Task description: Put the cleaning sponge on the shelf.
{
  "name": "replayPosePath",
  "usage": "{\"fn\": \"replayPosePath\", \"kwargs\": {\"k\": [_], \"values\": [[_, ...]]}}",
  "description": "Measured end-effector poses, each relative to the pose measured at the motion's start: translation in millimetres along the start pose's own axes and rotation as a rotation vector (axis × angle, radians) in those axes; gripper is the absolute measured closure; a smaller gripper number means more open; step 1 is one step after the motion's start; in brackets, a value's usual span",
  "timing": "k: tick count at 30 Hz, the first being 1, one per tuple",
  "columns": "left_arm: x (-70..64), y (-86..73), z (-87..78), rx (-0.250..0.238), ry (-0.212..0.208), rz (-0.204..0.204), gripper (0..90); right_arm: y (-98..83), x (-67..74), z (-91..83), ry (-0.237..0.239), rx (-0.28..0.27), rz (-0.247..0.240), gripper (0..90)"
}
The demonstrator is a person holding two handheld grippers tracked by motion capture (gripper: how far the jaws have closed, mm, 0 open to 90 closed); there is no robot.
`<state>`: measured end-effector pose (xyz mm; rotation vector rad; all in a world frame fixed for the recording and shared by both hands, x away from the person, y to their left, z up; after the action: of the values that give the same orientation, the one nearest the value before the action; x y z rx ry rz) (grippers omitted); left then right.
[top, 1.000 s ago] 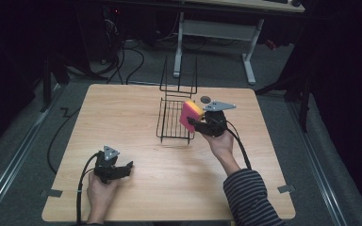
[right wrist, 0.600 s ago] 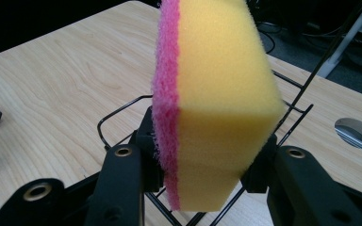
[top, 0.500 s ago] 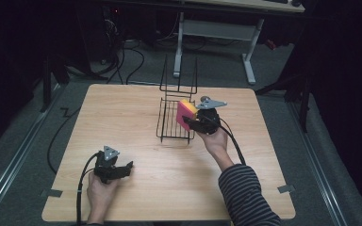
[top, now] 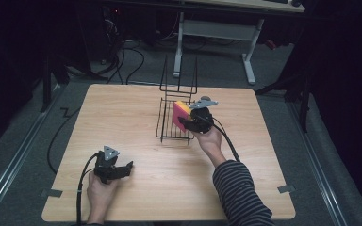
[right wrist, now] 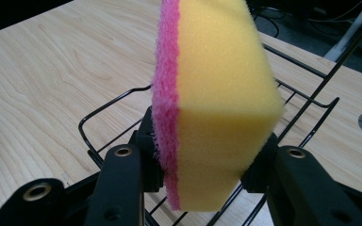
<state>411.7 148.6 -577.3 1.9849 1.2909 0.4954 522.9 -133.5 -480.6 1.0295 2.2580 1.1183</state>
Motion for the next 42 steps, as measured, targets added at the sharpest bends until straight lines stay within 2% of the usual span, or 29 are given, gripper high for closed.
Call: {"fn": "replayPosePath", "kwargs": {"k": [16, 22, 26, 33, 38, 42], "values": [[0.0, 0.0, 0.0, 0.001, 0.000, 0.001, 20.8, -5.9, -4.1, 12.6, -0.003, 0.034, 0.008, 60.4], [-0.1, 0.0, 0.0, 0.001, -0.001, 0.002, 20.9, -8.6, -2.3, 16.7, -0.010, 0.048, -0.016, 60.2], [-0.2, 0.0, 0.0, 0.000, -0.001, 0.001, 20.9, -9.8, -3.3, 17.7, -0.003, 0.053, 0.006, 60.2], [-0.2, 0.0, 0.0, 0.000, -0.002, 0.000, 20.9, -12.4, -3.4, 19.1, 0.000, 0.066, 0.007, 59.1], [-0.1, 0.0, 0.0, 0.000, -0.002, 0.000, 20.8, -12.2, -2.5, 20.0, 0.006, 0.063, 0.008, 54.3], [-0.1, 0.0, 0.0, 0.000, -0.002, 0.000, 20.9, -12.5, -3.1, 20.4, 0.015, 0.060, 0.024, 44.2]]}}
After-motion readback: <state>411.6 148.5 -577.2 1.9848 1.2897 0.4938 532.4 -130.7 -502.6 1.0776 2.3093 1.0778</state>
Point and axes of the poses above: each handheld gripper's, and its own axes: z roughly forward along the jaws, y roughly out of its top, x roughly to its left, the point moved 6 cm from there along z, roughly forward along the jaws, and after that the axes turned 3 degrees about -z, right-handed, at the moved point
